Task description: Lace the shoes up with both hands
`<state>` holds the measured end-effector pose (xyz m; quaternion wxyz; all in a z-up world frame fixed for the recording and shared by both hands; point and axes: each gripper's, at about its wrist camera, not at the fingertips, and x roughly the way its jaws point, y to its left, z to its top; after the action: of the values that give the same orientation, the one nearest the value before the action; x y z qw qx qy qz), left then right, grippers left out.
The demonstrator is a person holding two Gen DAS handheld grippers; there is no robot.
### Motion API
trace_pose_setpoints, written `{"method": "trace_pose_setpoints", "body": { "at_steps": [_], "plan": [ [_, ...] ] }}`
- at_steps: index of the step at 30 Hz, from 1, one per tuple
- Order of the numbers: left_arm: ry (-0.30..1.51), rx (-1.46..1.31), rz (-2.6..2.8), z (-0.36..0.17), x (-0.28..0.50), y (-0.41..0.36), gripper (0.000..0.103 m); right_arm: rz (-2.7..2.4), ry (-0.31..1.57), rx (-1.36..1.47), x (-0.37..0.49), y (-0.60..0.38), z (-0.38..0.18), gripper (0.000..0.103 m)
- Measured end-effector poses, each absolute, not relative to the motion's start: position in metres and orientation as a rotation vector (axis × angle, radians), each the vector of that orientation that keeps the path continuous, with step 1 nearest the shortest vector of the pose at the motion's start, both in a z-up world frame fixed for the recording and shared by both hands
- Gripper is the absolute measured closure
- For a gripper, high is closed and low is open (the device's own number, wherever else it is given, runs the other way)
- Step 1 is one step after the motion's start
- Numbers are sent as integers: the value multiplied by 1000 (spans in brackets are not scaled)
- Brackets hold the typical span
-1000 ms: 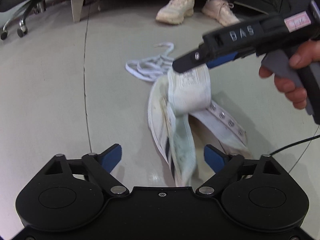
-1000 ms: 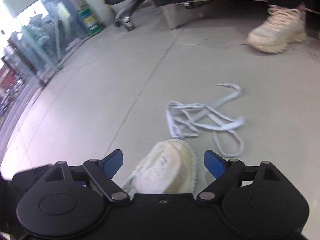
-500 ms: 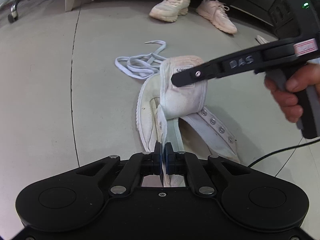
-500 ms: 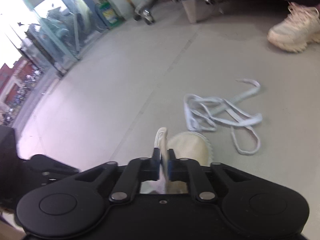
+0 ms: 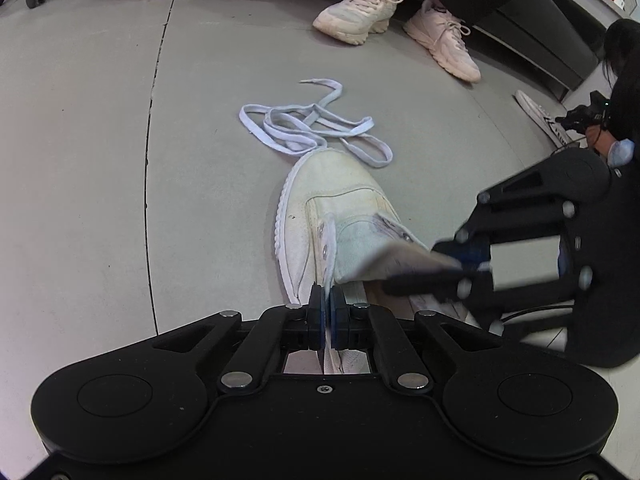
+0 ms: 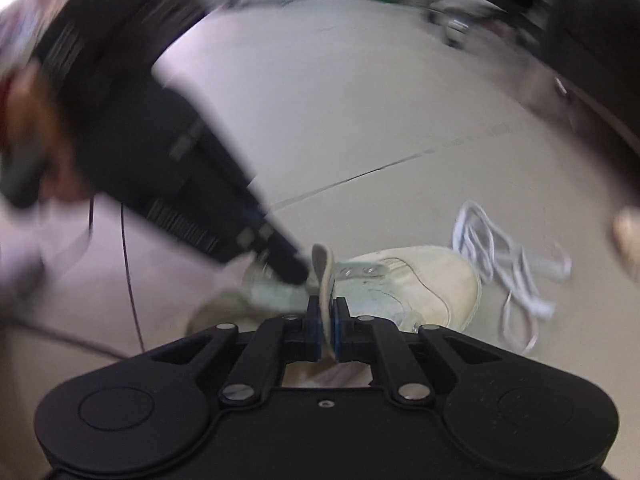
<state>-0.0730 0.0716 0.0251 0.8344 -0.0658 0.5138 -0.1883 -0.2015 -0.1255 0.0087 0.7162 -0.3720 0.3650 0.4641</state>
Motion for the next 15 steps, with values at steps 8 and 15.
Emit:
{"method": "trace_pose_setpoints", "body": {
  "at_steps": [8, 15],
  "plan": [
    [1039, -126, -422, 42, -79, 66, 103, 1030, 587, -1252, -261, -116, -14, 87],
    [1025, -54, -529, 45, -79, 29, 103, 1016, 667, -1186, -281, -130, 5, 76]
  ]
}}
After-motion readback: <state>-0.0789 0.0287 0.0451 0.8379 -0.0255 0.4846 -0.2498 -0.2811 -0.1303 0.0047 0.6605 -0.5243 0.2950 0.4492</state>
